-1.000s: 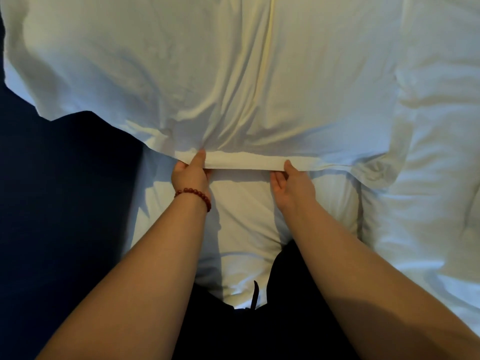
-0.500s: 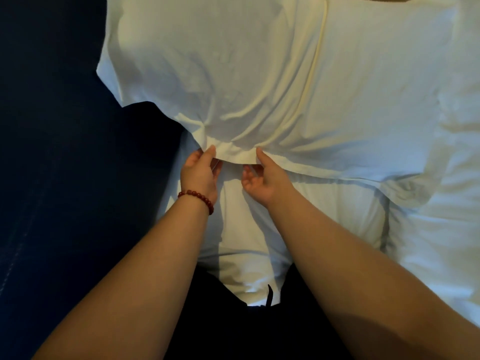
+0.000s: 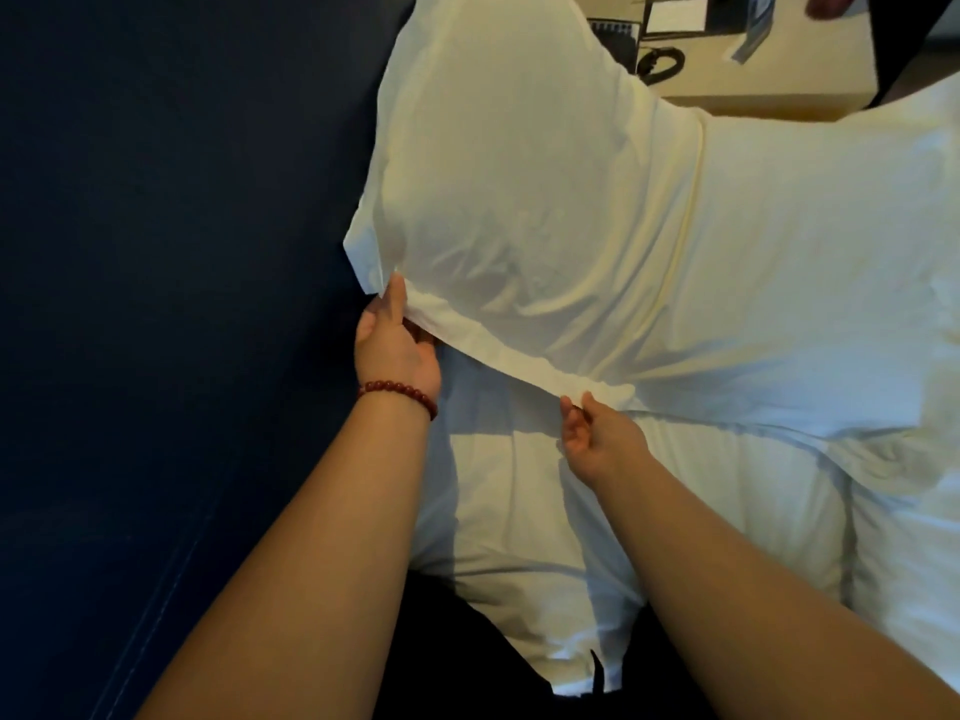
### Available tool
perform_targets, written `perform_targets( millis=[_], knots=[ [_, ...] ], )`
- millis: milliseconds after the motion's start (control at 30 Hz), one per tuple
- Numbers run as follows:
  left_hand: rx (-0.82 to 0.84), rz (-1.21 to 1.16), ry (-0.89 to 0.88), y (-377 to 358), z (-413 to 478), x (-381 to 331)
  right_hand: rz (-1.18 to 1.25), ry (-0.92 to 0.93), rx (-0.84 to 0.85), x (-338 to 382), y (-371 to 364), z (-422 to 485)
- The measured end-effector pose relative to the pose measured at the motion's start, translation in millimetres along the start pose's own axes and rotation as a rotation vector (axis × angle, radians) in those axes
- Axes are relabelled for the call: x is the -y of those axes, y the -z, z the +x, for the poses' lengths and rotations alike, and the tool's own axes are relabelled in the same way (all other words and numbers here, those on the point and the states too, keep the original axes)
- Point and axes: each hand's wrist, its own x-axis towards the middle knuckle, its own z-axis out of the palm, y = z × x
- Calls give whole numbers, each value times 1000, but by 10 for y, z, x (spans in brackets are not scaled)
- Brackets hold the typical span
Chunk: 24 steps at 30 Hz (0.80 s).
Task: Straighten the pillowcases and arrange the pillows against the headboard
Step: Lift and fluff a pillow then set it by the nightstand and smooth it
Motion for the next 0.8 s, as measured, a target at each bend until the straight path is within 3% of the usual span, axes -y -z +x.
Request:
perform_targets(
  millis=[167,367,467,567,667,733,800],
  knots=[
    [-6,70,-70,62,-163,4,-358,99,43,-31,-107,-191],
    [-76,251,-32,102,-332,-25,-642,645,194,213,-612,-544],
    [33,516,20,-118,-590,27,-761,865,196,456,-843,-595],
    [275,739,-201,-552,-710,12,-885,970,162,814,-938,-497],
    [500,1037,-663,-1189,-509,29,-1048,985,113,1265,-924,-265],
    [620,1348,-918,-1677,-205,120,-1201,1013,80,1580,-931,-56],
    [663,1747,-960,-2075,147,290,-1403,1126,52,1890,-989,182]
  ],
)
